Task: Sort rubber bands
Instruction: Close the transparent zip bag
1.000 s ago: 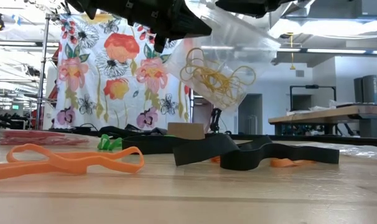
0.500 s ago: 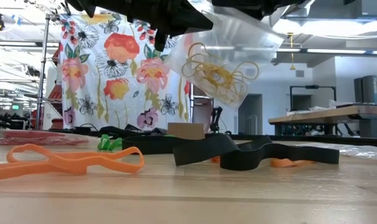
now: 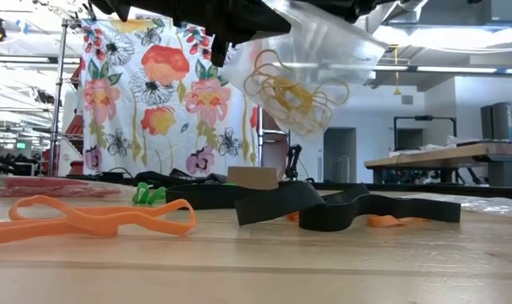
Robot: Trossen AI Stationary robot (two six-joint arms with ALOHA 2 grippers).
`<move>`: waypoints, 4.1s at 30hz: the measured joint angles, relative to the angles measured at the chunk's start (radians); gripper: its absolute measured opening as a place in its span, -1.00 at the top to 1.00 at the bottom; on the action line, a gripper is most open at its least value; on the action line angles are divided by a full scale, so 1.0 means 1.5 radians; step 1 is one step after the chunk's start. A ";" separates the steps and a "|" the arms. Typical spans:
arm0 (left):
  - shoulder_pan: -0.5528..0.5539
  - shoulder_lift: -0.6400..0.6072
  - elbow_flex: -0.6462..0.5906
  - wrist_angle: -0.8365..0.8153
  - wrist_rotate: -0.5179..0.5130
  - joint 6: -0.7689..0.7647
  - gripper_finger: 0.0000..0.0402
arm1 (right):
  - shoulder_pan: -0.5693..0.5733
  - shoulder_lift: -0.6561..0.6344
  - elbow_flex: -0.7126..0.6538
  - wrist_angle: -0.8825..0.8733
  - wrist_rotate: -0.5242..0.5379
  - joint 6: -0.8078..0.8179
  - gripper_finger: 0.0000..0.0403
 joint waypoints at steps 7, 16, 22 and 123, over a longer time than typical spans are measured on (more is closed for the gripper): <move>-0.006 0.001 0.000 0.010 0.000 -0.003 1.00 | 0.000 0.000 0.000 0.000 0.000 -0.001 0.40; -0.010 0.001 0.000 0.020 -0.003 0.000 1.00 | 0.000 0.000 0.000 -0.001 -0.005 -0.001 0.41; -0.010 0.001 0.000 0.020 0.001 0.002 1.00 | 0.000 0.000 0.000 -0.001 -0.004 0.004 0.58; -0.033 -0.040 0.002 -0.110 0.021 0.086 0.39 | -0.022 -0.001 0.043 -0.251 -0.110 0.110 0.99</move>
